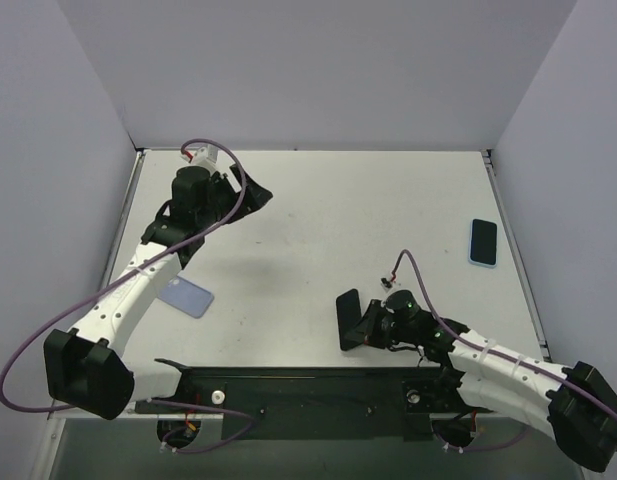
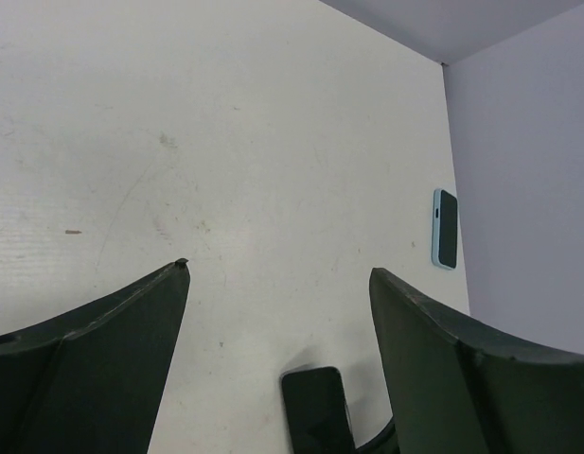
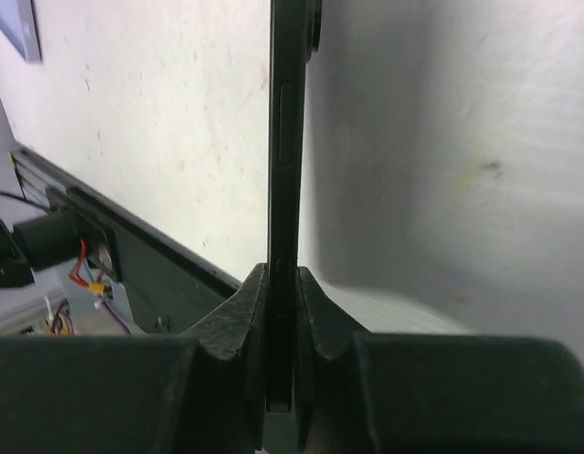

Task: Take the phone out of the phone case
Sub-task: Place the phone at the center of the board.

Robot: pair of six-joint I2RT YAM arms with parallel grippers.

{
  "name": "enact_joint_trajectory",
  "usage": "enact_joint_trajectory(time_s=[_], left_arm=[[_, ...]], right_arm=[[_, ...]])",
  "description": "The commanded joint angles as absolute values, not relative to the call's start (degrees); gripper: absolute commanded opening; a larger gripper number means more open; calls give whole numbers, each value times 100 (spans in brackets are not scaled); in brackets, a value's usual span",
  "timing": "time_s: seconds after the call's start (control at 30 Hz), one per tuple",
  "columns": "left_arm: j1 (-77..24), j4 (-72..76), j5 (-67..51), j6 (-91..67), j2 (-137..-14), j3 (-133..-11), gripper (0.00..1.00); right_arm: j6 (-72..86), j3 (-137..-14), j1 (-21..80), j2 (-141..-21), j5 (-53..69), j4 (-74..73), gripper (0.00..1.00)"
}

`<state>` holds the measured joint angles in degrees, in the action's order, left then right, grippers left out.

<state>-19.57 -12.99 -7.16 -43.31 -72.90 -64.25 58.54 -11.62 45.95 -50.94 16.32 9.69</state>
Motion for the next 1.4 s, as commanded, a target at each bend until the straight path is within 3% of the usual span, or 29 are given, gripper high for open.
enact_joint_trajectory(time_s=[0.0,0.1,0.3,0.63,0.77,0.83,0.97,1.0,1.03,1.07,1.13,1.2,1.37], left_arm=[[-1986,-1081,-643,-3553,-7286,-6654,87],[-1986,-941,-440,-3235,-7181,-6365,88],[-1398,-607,-800,-3304,-6935,-5933,87],[-774,-97,-1590,-3823,-6987,-5669,86],[-738,-88,-1740,-3893,-7031,-5616,86],[-738,132,-1801,-3928,-7049,-5599,86],[-738,202,-1933,-4008,-7093,-5599,86],[-730,193,-1968,-4034,-7101,-5599,86],[-738,211,-2004,-4069,-7110,-5599,86],[-738,220,-2047,-4095,-7093,-5607,86],[-738,229,-2118,-4157,-7066,-5599,86],[-738,299,-2170,-4227,-6996,-5564,86],[-730,483,-2276,-4403,-6829,-5493,86]], right_arm=[[5609,-1423,3862,-4913,1414,890,0],[5231,-1782,2938,-5202,2245,861,0],[3842,-3555,1302,-7152,3725,651,0],[3462,-6915,870,-10859,4411,-167,0],[3542,-7532,861,-11512,4465,-307,3],[3429,-7664,826,-11601,4281,-570,9],[3331,-7541,730,-11505,3885,-834,29],[3218,-7515,695,-11470,3632,-1035,41],[3138,-7523,694,-11374,3473,-1211,47],[2877,-7593,686,-11338,3054,-1587,62],[2551,-7760,677,-11233,2404,-2203,74],[2435,-7796,589,-10918,1803,-2539,82],[2557,-7717,141,-10302,250,-2812,85]])
